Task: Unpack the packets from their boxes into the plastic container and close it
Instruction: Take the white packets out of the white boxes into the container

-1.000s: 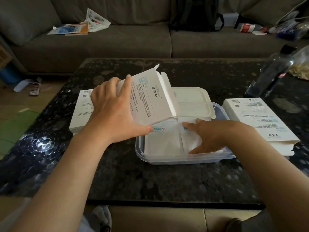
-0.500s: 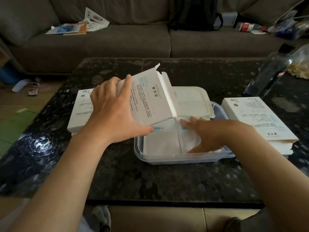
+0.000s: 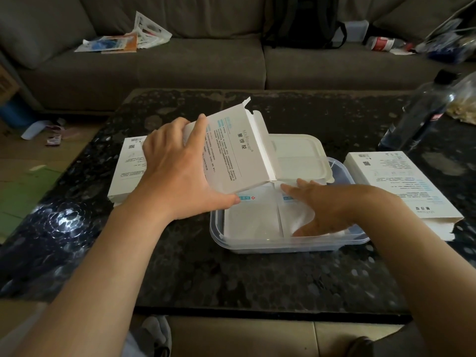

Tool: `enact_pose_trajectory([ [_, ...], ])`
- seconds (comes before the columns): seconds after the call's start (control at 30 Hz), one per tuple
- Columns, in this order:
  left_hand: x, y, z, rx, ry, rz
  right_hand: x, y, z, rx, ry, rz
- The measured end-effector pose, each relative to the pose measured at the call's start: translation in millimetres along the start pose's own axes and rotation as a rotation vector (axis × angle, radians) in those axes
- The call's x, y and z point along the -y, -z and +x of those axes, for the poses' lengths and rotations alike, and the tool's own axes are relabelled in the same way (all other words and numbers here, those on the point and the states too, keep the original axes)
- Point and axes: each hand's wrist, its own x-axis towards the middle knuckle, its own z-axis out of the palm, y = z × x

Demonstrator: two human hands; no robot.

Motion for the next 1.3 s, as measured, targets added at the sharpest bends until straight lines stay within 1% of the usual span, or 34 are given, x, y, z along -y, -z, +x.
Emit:
enact_pose_trajectory([
  [0.23,0,-1,0,0.021,-0.026,-0.022,2,-4,5,-0.014,-0.012,-0.034],
  [0.33,-1,0,0,0.029,-0.036,-0.020,1,-3,4,-0.026,-0.004,-0.009],
  [0.4,-1,0,0,0.037,-0.043,-0.014,-1,8,-7,-0.039,0.003,0.124],
  [0.43,-1,-1,0,0.034,-0.046,-0.008,-2,18,-16,-0.094,0.019,0.224],
  [0.47,-2,-1,0,0.033,-0.047,0.000,-2,27,-23,-0.193,0.052,0.316],
  [0.53,-4,-1,1,0.037,-0.050,0.014,0,44,-37,-0.449,0.133,0.516],
  [0.57,-6,-1,1,0.038,-0.057,0.021,3,50,-42,-0.532,0.165,0.643],
  [0.63,-10,-2,1,0.025,-0.077,0.034,13,54,-46,-0.573,0.223,0.840],
  [0.7,-14,-3,0,0.005,-0.100,0.041,22,51,-42,-0.539,0.245,0.918],
  [0.77,-16,-6,-1,-0.019,-0.125,0.048,27,44,-33,-0.531,0.222,0.912],
  [0.83,-18,-8,-2,-0.053,-0.158,0.052,28,40,-24,-0.569,0.177,0.880],
  [1.03,-26,-13,-3,-0.130,-0.213,0.086,32,32,-10,-0.696,0.078,0.677],
  [1.17,-27,-14,-5,-0.157,-0.209,0.102,32,29,-4,-0.730,0.083,0.662],
  [1.3,-25,-15,-5,-0.149,-0.204,0.115,32,27,-2,-0.720,0.096,0.714],
])
